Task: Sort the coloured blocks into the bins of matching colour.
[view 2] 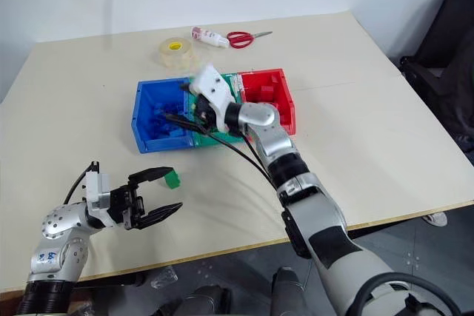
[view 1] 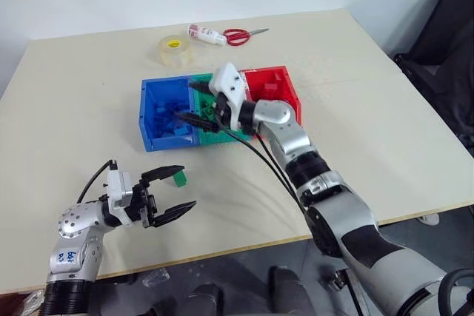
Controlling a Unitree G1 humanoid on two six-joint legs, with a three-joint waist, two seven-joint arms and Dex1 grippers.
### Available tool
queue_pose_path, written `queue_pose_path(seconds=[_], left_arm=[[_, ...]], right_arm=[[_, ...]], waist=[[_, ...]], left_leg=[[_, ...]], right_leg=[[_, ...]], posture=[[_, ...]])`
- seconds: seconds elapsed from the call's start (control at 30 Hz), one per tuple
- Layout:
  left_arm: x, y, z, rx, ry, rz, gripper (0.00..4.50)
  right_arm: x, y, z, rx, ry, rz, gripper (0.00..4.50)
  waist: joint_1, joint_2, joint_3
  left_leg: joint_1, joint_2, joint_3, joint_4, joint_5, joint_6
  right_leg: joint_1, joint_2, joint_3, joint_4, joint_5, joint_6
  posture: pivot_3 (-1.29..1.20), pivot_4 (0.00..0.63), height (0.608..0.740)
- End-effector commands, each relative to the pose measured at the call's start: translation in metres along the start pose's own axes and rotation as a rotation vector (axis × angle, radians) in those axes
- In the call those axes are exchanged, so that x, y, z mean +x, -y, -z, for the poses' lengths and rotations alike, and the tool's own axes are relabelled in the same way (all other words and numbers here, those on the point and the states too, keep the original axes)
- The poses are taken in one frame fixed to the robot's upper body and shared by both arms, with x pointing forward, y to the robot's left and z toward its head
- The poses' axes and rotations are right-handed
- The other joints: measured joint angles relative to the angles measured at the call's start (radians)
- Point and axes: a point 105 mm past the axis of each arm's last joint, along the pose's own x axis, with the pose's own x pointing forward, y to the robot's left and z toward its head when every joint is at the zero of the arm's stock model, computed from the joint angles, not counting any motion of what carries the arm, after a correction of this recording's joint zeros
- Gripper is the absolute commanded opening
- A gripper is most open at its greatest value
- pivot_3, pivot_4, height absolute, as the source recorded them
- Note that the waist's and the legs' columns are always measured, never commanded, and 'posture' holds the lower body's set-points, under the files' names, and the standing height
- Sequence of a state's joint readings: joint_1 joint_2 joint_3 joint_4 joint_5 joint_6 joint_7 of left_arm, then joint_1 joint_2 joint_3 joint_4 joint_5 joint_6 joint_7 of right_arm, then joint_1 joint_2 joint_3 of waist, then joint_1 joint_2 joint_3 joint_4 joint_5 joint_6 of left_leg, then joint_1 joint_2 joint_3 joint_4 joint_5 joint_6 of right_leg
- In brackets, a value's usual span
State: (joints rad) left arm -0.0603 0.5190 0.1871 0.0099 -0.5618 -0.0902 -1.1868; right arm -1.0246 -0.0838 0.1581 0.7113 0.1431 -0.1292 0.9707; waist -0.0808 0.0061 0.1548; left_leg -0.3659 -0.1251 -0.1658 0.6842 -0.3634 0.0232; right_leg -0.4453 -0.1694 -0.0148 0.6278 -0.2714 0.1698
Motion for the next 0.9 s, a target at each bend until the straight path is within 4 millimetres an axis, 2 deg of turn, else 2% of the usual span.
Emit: queue_pose_path(seconds=[0.03,0.13,0.3,0.5,0.6,0.73,0.9], left_arm=[[-0.002,0.002,-0.003,0.024,0.007,-0.005,4.50],[-0.007,0.000,-0.001,0.020,-0.010,-0.031,4.50],[-0.022,-0.006,0.002,0.035,-0.053,-0.101,4.50],[-0.061,-0.007,0.005,0.034,-0.167,-0.207,4.50],[-0.074,-0.004,0.002,0.038,-0.197,-0.239,4.50],[-0.084,0.000,-0.002,0.039,-0.220,-0.270,4.50],[-0.070,0.000,-0.002,0.044,-0.206,-0.272,4.50]], right_arm=[[-0.033,-0.012,-0.012,-0.056,0.011,-0.109,3.98],[-0.071,-0.016,0.001,-0.017,-0.090,-0.107,3.98],[-0.127,-0.026,0.009,0.022,-0.192,-0.108,3.98],[-0.184,-0.035,0.024,0.091,-0.352,-0.066,3.98],[-0.196,-0.034,0.023,0.119,-0.369,-0.026,4.49],[-0.201,-0.034,0.019,0.124,-0.365,0.001,4.49],[-0.196,-0.029,0.012,0.112,-0.325,0.036,4.49]], waist=[[0.004,0.000,0.000],[0.005,0.000,0.000],[0.010,0.000,0.000],[0.035,0.000,0.000],[0.051,0.000,0.000],[0.059,0.000,0.000],[0.079,0.000,0.000]], left_leg=[[-0.001,-0.001,0.000,0.000,0.000,0.000],[-0.001,-0.001,0.001,0.000,0.000,0.000],[0.000,-0.001,0.001,0.000,-0.001,0.000],[0.001,0.000,0.006,0.000,-0.002,0.001],[0.002,0.000,0.009,0.000,-0.002,0.002],[0.003,0.001,0.012,0.000,-0.003,0.002],[0.004,0.001,0.013,0.000,-0.003,0.002]], right_leg=[[0.000,0.000,0.000,-0.001,0.000,0.000],[0.000,0.000,0.001,-0.002,0.000,0.000],[-0.001,0.001,0.001,-0.005,0.000,0.000],[-0.001,0.001,0.003,-0.008,0.000,0.000],[-0.001,0.001,0.005,-0.009,0.000,0.000],[0.000,0.001,0.005,-0.011,0.000,0.000],[0.001,0.001,0.005,-0.011,0.000,0.000]], posture=[[0.00,0.150,0.740],[0.00,0.150,0.740],[0.00,0.150,0.740],[0.00,0.150,0.740],[0.00,0.150,0.740],[0.00,0.150,0.740],[0.00,0.150,0.740]])
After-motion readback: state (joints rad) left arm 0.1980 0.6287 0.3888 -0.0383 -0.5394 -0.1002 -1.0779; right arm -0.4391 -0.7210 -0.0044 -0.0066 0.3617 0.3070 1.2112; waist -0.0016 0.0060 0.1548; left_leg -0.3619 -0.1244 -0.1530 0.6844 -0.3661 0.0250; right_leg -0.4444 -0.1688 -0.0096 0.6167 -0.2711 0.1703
